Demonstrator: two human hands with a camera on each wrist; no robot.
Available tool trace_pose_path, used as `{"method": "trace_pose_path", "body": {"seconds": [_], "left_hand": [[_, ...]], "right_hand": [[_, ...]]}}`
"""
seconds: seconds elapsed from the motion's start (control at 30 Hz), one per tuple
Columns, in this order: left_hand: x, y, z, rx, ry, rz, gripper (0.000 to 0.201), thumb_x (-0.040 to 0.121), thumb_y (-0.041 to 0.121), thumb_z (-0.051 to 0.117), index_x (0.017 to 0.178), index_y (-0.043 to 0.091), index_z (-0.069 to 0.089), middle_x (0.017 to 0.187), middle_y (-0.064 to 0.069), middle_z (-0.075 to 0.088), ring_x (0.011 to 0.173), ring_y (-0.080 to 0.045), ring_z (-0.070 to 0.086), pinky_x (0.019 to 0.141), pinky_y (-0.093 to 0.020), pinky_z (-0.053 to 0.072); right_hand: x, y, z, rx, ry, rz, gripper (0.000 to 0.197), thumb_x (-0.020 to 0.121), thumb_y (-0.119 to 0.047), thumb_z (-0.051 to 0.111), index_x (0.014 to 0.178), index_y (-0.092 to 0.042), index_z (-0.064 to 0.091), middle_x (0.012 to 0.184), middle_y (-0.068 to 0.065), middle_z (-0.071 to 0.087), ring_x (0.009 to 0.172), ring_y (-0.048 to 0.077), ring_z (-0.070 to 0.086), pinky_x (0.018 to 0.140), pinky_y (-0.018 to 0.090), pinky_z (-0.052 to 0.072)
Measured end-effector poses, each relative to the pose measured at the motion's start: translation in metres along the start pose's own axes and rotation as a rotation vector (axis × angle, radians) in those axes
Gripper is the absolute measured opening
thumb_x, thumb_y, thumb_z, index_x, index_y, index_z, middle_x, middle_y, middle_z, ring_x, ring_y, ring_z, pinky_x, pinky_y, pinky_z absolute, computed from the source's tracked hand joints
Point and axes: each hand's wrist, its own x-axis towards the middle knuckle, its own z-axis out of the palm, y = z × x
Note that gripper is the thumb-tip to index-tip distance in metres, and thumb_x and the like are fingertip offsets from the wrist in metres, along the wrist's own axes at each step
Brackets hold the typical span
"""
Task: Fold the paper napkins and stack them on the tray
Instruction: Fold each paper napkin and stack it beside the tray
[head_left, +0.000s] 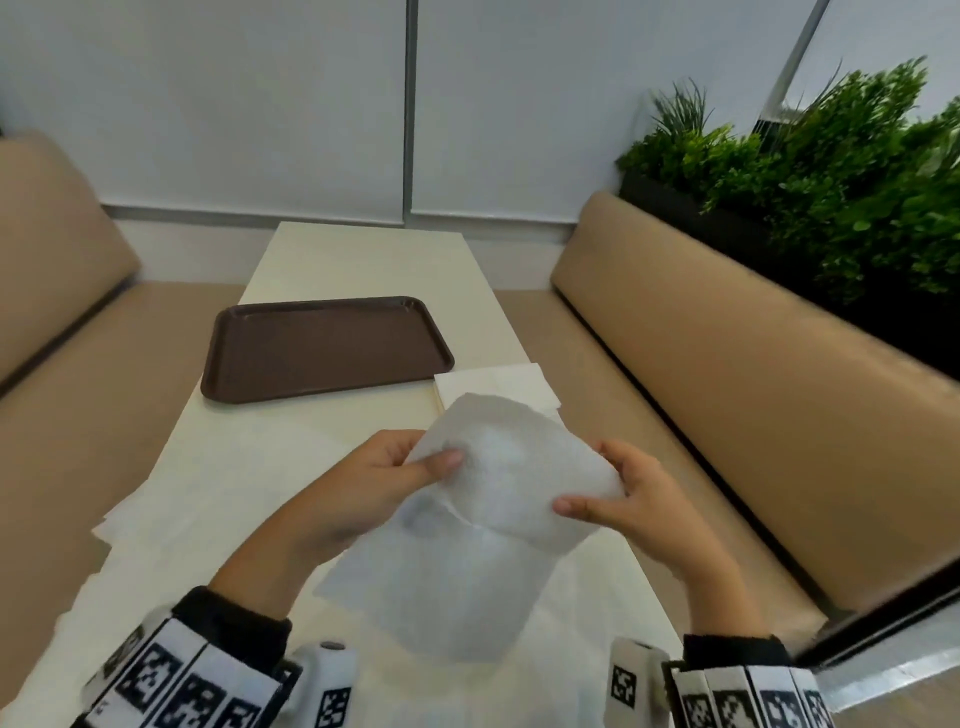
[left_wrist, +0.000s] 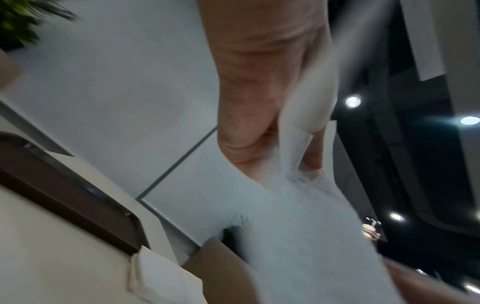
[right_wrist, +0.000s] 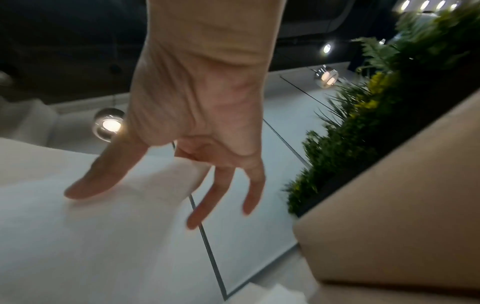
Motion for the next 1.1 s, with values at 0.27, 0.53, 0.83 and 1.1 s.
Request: {"method": "trace_pose_path", "body": {"seconds": [0.27, 0.53, 0.83, 1.1], "left_hand": [[-0.015, 0.002, -0.034, -0.298, 0.219, -0.050, 0.036, 0.068, 0.037, 0.066, 0.099, 0.019, 0.071, 0.099, -0.005, 0.074, 0.087, -0.026, 0.071, 0.075, -0.040, 0.056], [-0.029, -0.013, -0.063, -0.125, 0.057, 0.039, 0.087, 0.036, 0.040, 0.094, 0.114, 0.013, 0.064, 0.112, -0.006, 0.071, 0.102, -0.022, 0.068, 0.073, -0.025, 0.057], [-0.026, -0.013, -0.067, -0.228, 0.164, 0.159, 0.061, 0.042, 0.052, 0.089, 0.093, 0.021, 0.077, 0.098, -0.002, 0.074, 0.088, -0.013, 0.070, 0.067, -0.017, 0.054], [-0.026, -0.013, -0.059, -0.280, 0.302, 0.126, 0.016, 0.083, 0.023, 0.059, 0.084, 0.032, 0.072, 0.081, -0.001, 0.069, 0.065, -0.017, 0.064, 0.058, -0.031, 0.049]], "right_hand": [[0.008, 0.002, 0.034, 0.549, -0.153, -0.092, 0.053, 0.062, -0.018, 0.086, 0.111, -0.014, 0.065, 0.108, 0.018, 0.070, 0.094, 0.036, 0.069, 0.077, 0.038, 0.057], [0.008, -0.011, 0.032, 0.484, 0.046, -0.229, 0.017, 0.074, -0.004, 0.068, 0.088, -0.009, 0.073, 0.094, 0.016, 0.074, 0.081, 0.023, 0.071, 0.073, 0.024, 0.056], [0.002, -0.015, 0.027, 0.402, 0.023, -0.331, 0.041, 0.083, 0.017, 0.054, 0.075, -0.016, 0.077, 0.081, 0.003, 0.074, 0.077, 0.015, 0.069, 0.066, 0.020, 0.052], [-0.003, -0.016, 0.024, 0.347, -0.045, -0.403, 0.052, 0.084, 0.023, 0.047, 0.066, -0.017, 0.075, 0.084, 0.002, 0.073, 0.081, 0.013, 0.068, 0.071, 0.018, 0.052]]}}
